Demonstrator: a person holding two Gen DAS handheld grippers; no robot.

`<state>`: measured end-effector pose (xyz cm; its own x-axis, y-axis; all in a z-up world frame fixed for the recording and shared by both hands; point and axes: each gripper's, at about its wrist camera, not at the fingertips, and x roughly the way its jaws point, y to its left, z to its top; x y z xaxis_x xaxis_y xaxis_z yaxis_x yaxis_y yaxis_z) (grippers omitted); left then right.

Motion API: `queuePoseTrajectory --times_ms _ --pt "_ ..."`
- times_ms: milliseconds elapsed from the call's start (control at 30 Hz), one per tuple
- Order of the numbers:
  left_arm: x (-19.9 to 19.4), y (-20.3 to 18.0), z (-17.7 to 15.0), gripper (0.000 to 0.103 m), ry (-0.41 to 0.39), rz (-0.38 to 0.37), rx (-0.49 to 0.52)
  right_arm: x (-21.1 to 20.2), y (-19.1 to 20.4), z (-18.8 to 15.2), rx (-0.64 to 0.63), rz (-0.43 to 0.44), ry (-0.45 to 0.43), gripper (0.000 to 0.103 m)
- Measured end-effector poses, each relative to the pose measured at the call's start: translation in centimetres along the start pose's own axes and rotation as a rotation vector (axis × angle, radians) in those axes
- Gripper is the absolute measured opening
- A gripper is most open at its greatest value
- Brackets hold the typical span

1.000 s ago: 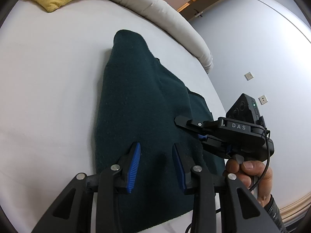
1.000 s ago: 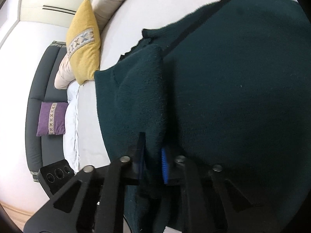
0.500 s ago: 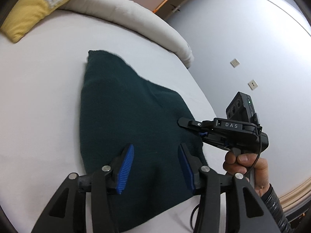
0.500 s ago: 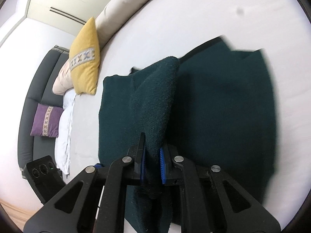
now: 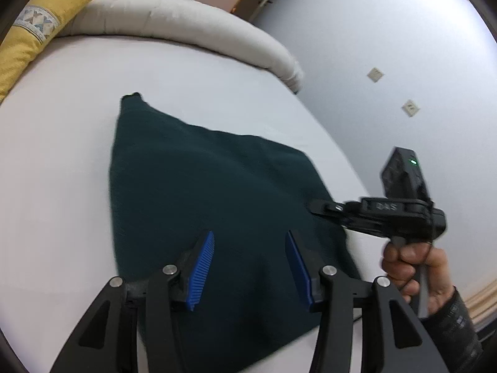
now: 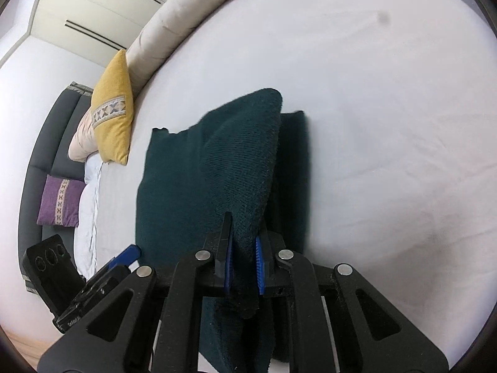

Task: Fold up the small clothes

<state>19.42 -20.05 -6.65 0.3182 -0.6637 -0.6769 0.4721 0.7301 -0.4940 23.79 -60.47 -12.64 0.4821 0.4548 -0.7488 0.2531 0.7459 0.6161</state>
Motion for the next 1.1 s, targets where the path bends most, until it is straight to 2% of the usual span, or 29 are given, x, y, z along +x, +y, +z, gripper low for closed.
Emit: queuePoseTrajectory --times_ms 100,200,267,300,333,400,467,533,567,700,767,800,833,900,967,1100 --pt "1.6 1.1 0.3 0.050 0.014 0.021 -0.011 1.4 -2.3 -0.4 0.038 0.006 0.005 0.010" --pt "2.2 1.7 -0.2 0.050 0.016 0.008 -0.009 2.3 -4.1 -0.8 0.068 0.053 0.001 0.010" --pt "2.4 1.6 -0.5 0.050 0.015 0.006 0.014 1.9 -5.2 -0.9 0.109 0.101 -0.010 0.013" --pt "2.3 1.5 -0.5 0.049 0.015 0.003 0.018 1.5 -5.4 -1.0 0.116 0.098 -0.016 0.017" --pt "2.2 1.6 -0.5 0.048 0.016 0.000 0.016 0.9 -5.3 -1.3 0.116 0.062 -0.028 0.027" --pt "1.6 1.7 -0.3 0.046 0.017 0.007 0.004 -1.5 -4.6 -1.7 0.090 -0.064 -0.097 0.034" --pt "0.3 1.2 0.0 0.046 -0.015 0.046 0.012 -3.5 -3.2 -2.3 0.037 -0.085 -0.160 0.034" --pt "-0.4 0.6 0.6 0.049 -0.053 0.077 0.037 -5.0 -1.2 -3.2 -0.015 -0.009 -0.176 0.034" --pt "-0.3 0.2 1.0 0.050 -0.059 0.088 0.045 -5.3 0.0 -3.6 -0.054 0.030 -0.170 0.034" --pt "1.3 0.1 2.0 0.050 -0.036 0.142 0.071 -3.9 3.5 -5.4 -0.174 0.097 -0.103 0.034" --pt "3.2 0.8 1.7 0.049 0.022 0.200 0.095 -2.4 3.8 -6.3 -0.216 0.083 -0.057 0.034" --pt "3.7 1.3 1.3 0.050 0.035 0.205 0.095 -1.7 3.3 -6.8 -0.220 0.053 -0.036 0.034" --pt "3.8 1.7 1.0 0.050 0.025 0.197 0.097 -0.9 2.5 -6.9 -0.210 0.029 -0.018 0.028" --pt "3.8 1.7 0.9 0.050 0.027 0.199 0.112 -0.2 0.0 -7.7 -0.176 0.042 -0.024 0.019" --pt "3.9 1.6 0.9 0.050 0.036 0.203 0.135 -0.9 -2.4 -8.8 -0.115 0.129 -0.050 0.018" --pt "4.1 2.0 1.1 0.050 0.045 0.196 0.129 -2.4 -3.9 -13.0 -0.185 0.106 -0.047 0.018"
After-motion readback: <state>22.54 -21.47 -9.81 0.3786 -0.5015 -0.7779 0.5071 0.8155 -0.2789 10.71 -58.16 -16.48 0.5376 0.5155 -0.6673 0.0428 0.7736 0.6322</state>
